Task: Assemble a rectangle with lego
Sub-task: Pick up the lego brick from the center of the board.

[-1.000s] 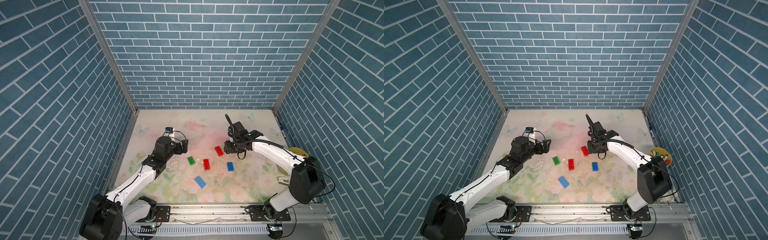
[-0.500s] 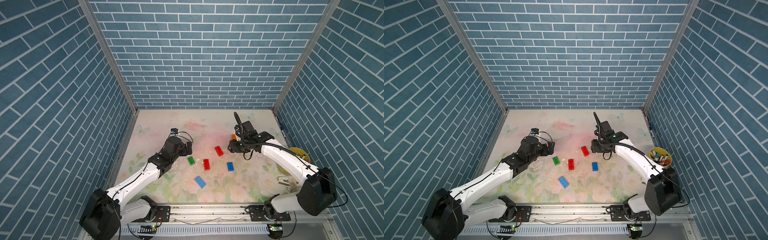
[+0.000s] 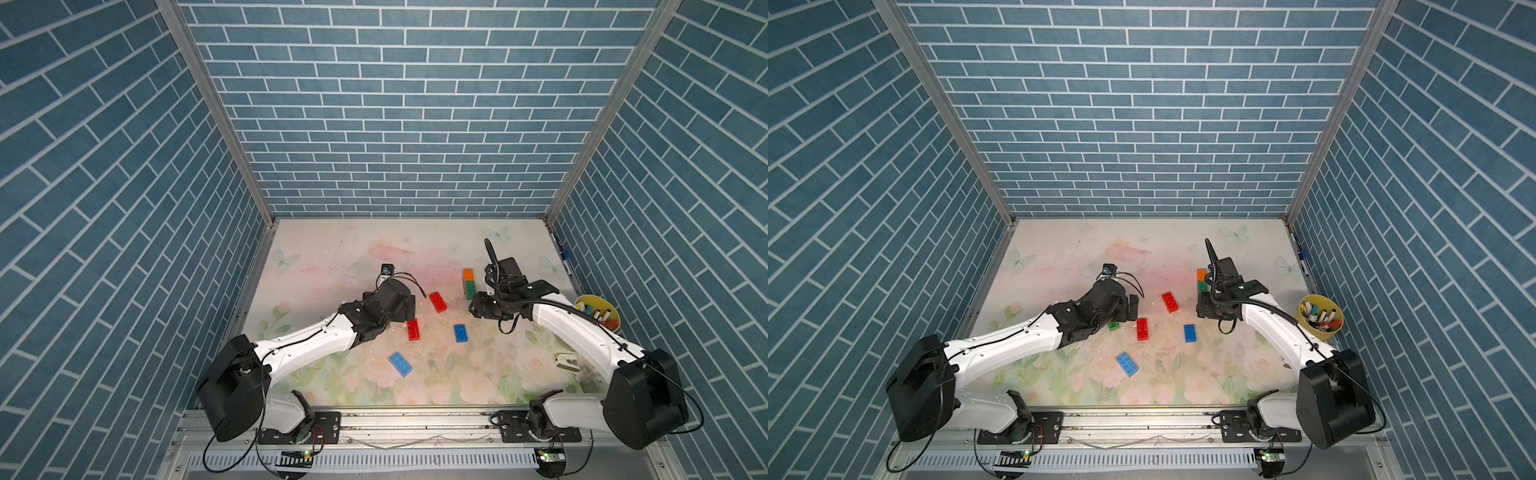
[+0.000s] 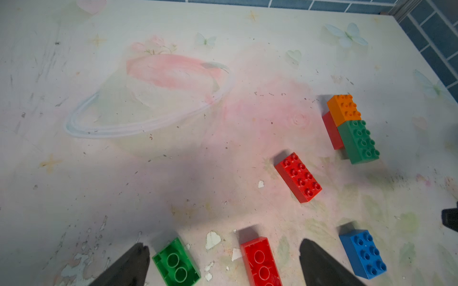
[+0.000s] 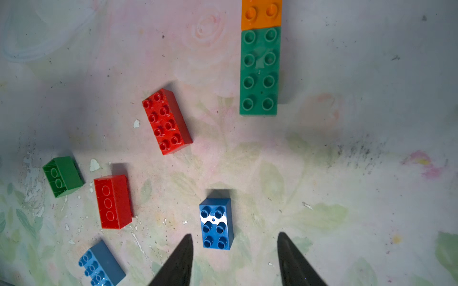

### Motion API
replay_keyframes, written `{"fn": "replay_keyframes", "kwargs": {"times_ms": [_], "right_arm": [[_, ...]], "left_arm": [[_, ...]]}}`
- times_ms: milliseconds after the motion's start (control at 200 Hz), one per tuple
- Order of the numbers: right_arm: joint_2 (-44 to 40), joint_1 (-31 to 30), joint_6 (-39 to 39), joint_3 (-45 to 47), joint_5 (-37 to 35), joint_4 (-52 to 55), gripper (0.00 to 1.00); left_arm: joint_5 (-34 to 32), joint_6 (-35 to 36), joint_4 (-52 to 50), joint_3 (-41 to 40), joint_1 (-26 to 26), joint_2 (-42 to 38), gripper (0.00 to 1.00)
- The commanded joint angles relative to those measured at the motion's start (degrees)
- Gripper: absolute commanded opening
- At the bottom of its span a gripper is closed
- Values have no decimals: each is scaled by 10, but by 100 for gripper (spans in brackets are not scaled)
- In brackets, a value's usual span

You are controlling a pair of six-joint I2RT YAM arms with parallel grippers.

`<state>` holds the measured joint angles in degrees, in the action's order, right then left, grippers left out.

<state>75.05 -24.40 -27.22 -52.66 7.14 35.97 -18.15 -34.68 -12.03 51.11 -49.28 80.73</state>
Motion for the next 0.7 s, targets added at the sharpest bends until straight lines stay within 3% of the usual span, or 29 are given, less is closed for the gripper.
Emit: {"fn": "replay_keyframes", "kwargs": {"times_ms": [0, 220, 520, 695], "right_arm": [[-16, 7, -16, 3, -13, -11, 55], [-12, 12, -21, 15, -2, -26, 55], [7, 11, -32, 15, 4, -37, 55], [23, 11, -40, -1, 7, -34, 55]], "left_arm": [[-22, -58, -58, 10, -6, 15, 100], [-39, -181, -105, 6, -6, 49, 99], [-27, -216, -89, 21, 4, 110, 97], [-4, -234, -83, 28, 31, 150, 90]]}}
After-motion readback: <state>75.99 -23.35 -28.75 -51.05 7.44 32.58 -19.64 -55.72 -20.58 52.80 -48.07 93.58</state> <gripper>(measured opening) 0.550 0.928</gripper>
